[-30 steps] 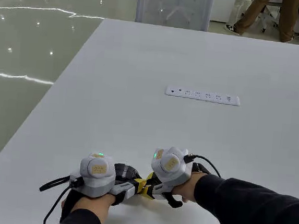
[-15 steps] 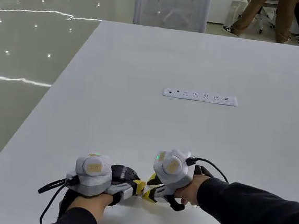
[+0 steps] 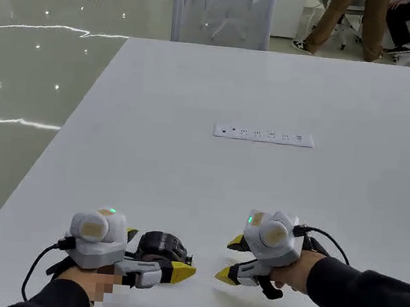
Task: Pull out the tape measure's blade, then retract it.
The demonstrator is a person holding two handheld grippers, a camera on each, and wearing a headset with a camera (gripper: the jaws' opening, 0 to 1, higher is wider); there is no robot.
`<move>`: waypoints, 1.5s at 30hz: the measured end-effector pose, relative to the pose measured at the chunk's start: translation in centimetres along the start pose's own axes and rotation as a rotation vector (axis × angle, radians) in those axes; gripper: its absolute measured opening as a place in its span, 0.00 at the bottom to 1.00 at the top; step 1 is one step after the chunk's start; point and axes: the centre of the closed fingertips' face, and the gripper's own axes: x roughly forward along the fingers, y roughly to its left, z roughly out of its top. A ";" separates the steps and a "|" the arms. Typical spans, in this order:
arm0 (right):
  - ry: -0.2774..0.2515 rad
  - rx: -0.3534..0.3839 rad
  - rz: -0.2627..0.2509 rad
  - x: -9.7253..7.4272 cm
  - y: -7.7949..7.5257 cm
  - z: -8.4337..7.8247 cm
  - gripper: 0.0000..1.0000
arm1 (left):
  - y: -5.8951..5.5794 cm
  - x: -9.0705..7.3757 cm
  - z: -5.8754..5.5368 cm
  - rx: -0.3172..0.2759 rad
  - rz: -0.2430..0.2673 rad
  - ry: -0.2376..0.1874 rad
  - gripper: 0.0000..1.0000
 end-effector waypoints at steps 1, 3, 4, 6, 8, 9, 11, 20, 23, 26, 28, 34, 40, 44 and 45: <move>-0.004 0.006 -0.008 -0.4 -0.1 -0.2 0.41 | 0.3 -0.2 0.0 -0.001 0.002 -0.002 1.00; -0.018 0.017 -0.031 -1.8 -0.2 -0.7 0.44 | 1.0 -0.9 -0.1 -0.001 0.010 0.005 1.00; -0.020 0.019 -0.038 -2.4 -0.2 -0.9 0.45 | 1.2 -1.2 0.0 0.011 0.015 0.006 1.00; -0.032 0.034 -0.066 -3.7 -0.5 -1.6 0.47 | 1.7 -2.0 0.3 0.070 0.014 -0.013 1.00; -0.041 0.050 -0.082 -5.1 -0.6 -2.3 0.49 | 1.8 -2.7 0.5 0.081 0.006 -0.023 1.00; -0.044 0.055 -0.091 -5.6 -0.7 -2.6 0.50 | 2.0 -2.9 0.6 0.082 0.007 -0.022 1.00; -0.055 0.072 -0.120 -6.9 -1.0 -3.2 0.51 | 2.7 -3.5 0.5 0.095 0.021 -0.012 1.00; -0.098 0.121 -0.210 -10.8 -1.1 -5.1 0.56 | 3.4 -5.7 0.5 0.125 0.005 -0.033 1.00; -0.097 0.136 -0.216 -11.7 -0.7 -5.9 0.57 | 3.6 -6.3 0.3 0.127 0.007 -0.037 1.00; -0.110 0.166 -0.216 -12.5 -0.5 -6.8 0.60 | 4.3 -6.8 -0.7 0.140 0.044 0.000 1.00; -0.112 0.178 -0.231 -13.1 -0.5 -7.3 0.62 | 4.9 -7.2 -1.1 0.134 0.044 0.003 1.00; -0.115 0.191 -0.289 -14.8 -0.6 -9.1 0.68 | 4.5 -8.4 -1.1 0.119 0.049 -0.040 1.00; -0.134 0.258 -0.340 -16.6 -0.4 -11.4 0.79 | 3.8 -9.1 -1.1 0.170 0.050 -0.022 1.00; -0.127 0.267 -0.360 -17.5 -0.2 -12.7 0.85 | 4.3 -9.5 0.1 0.212 0.070 -0.064 1.00; -0.124 0.272 -0.365 -17.8 0.0 -13.0 0.87 | 4.2 -9.7 0.2 0.196 0.058 -0.071 1.00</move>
